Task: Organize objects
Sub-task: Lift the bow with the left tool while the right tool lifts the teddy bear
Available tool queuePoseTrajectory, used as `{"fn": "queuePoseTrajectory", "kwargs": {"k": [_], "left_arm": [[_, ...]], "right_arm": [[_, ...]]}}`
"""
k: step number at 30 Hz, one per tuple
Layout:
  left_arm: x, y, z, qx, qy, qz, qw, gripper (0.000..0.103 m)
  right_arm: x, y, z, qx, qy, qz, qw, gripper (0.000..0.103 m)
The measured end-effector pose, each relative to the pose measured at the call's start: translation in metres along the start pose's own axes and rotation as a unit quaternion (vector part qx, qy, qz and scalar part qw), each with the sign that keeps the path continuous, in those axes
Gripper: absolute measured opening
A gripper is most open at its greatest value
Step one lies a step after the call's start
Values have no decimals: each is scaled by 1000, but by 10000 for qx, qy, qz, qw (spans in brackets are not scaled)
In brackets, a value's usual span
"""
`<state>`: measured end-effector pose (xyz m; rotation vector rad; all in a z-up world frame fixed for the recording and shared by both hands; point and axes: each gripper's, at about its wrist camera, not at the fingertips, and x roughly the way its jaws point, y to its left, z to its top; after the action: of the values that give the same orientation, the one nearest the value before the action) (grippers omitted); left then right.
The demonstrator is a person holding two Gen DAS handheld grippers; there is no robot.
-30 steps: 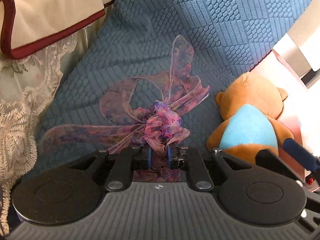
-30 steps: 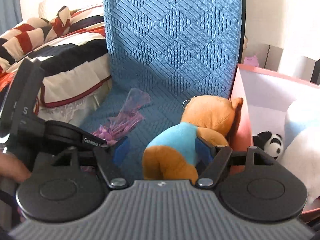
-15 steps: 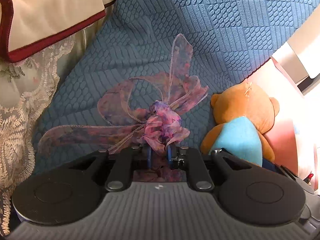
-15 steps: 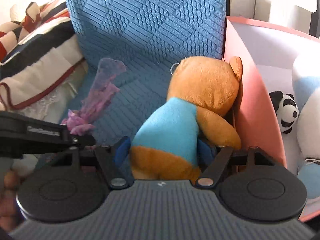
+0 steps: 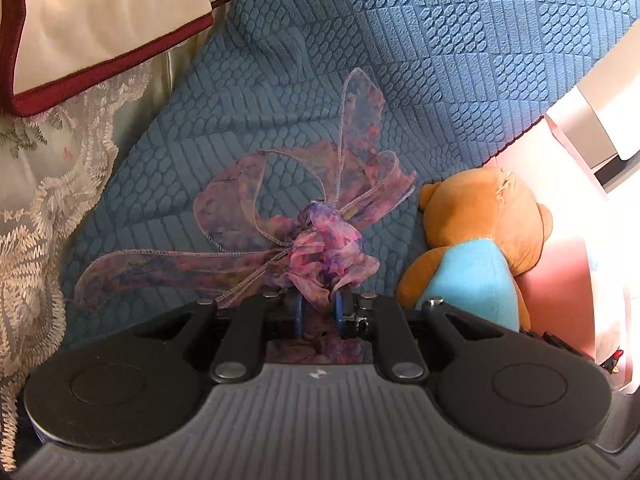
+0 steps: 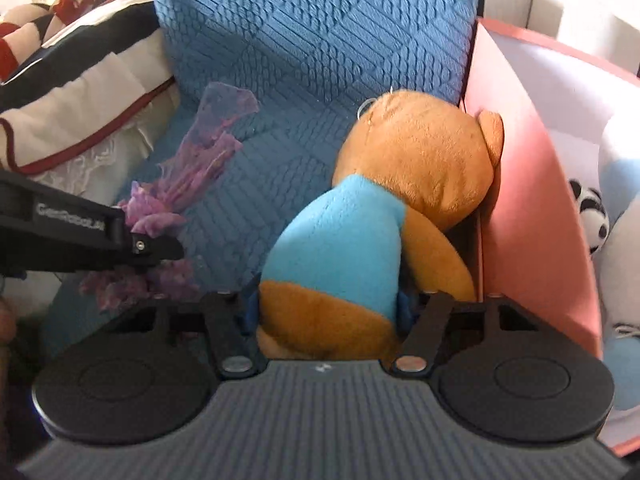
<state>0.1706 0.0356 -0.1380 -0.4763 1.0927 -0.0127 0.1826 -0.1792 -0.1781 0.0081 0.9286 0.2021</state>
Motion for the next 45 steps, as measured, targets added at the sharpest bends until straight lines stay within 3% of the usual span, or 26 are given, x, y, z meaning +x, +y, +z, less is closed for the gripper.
{"fn": "queuePoseTrajectory", "kwargs": {"k": [9,19,32,40,45], "left_arm": [[-16,-7,-13,147,54,-178,9997,17],[-63,-29,-22,376,-50,-291,9989,17],[-117,-134,0,865,-225,-820,9926,17],[-132,-207,8,1199,-313,-1027,9870,17],[-125,-242,11,1282,-225,-1198,9842,17]], "right_arm": [[-48,1,1,95,-189,549,9983,57],[-103,-19,15,406,-238,1202,9916,58],[-180,-80,51,515,-706,957,9916,59],[-204,-124,68,264,-1094,290,9932,60],[-210,-162,66,469,-1153,173,9921,60]]}}
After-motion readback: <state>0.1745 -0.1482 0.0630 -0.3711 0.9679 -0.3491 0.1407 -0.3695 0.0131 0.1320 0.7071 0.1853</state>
